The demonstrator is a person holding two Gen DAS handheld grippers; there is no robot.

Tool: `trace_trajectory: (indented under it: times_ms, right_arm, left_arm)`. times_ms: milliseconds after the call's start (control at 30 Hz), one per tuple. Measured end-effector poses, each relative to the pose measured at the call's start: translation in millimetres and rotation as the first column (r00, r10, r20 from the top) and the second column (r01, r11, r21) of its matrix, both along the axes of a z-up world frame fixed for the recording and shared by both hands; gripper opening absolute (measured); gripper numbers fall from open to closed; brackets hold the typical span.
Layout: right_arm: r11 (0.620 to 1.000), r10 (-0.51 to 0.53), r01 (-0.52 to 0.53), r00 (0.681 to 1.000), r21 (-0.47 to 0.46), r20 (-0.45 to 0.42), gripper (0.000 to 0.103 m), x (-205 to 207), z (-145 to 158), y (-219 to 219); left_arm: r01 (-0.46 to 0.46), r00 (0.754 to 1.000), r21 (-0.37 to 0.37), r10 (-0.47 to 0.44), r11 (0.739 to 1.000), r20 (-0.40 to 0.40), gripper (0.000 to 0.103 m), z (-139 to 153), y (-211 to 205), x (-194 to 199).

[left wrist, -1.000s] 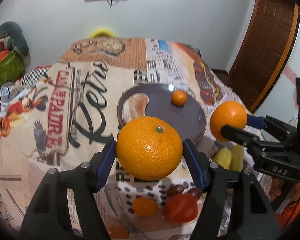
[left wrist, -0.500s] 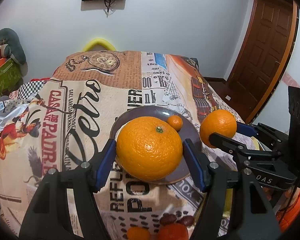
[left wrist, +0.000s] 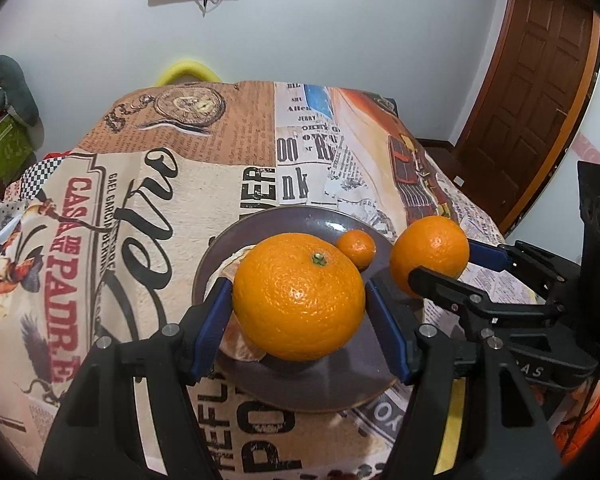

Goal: Organize fruits
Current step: 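Carry both oranges onto the grey plate and open both tools, then move both tools back toward the yellow cylinders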

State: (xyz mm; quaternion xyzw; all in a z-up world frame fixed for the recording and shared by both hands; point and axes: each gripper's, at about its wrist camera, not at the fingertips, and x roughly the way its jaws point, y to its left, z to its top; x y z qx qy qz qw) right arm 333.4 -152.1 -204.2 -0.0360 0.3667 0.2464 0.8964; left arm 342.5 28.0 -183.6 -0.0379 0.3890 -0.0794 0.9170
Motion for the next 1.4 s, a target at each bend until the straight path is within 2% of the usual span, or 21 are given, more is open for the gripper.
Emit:
trace_trajectory:
  times_ms: [267,467,733,833,900,1100,1400]
  right_arm:
    - [0.999,0.027,-0.028,0.999,-0.020,-0.035,0.060,8.4,-14.8,7.7]
    - [0.999,0.033,-0.034,0.998,-0.018,-0.058,0.061,14.2,-24.2,9.7]
    - [0.999,0.027,-0.028,0.998,-0.016,-0.056,0.062,14.6,-25.5,11.2]
    - [0.999,0.033,-0.034,0.997,-0.004,-0.068,0.064,14.6,-24.3,9.6]
    - [1.000,0.027,-0.028,0.998,-0.006,-0.064,0.068,12.6,-22.6,7.9]
    - [1.000,0.015,-0.015,0.999,-0.003,-0.052,0.068,1.0,-13.8,-1.3]
    - [1.000,0.001,-0.001,1.000,-0.015,-0.009,0.068,-28.7,6.2,-12.4]
  left_arm:
    - [-0.023,0.999,0.006,0.023,1.000,-0.031,0.067,-12.1,-2.7,27.5]
    - [-0.031,0.996,0.004,0.032,1.000,-0.088,0.067,-28.1,-2.3,42.7]
    - [-0.015,0.994,0.023,0.018,1.000,-0.108,0.067,-30.3,-7.3,43.5]
    - [-0.028,0.997,-0.004,0.027,1.000,-0.077,0.068,-22.0,-3.7,40.1]
    - [-0.037,0.998,0.006,0.037,0.999,-0.053,0.070,-12.5,-2.7,37.6]
    - [-0.051,0.998,0.036,0.053,0.998,-0.045,0.071,-1.2,4.6,27.9]
    - [-0.046,0.999,0.052,0.047,0.998,-0.026,0.071,13.9,5.1,-10.5]
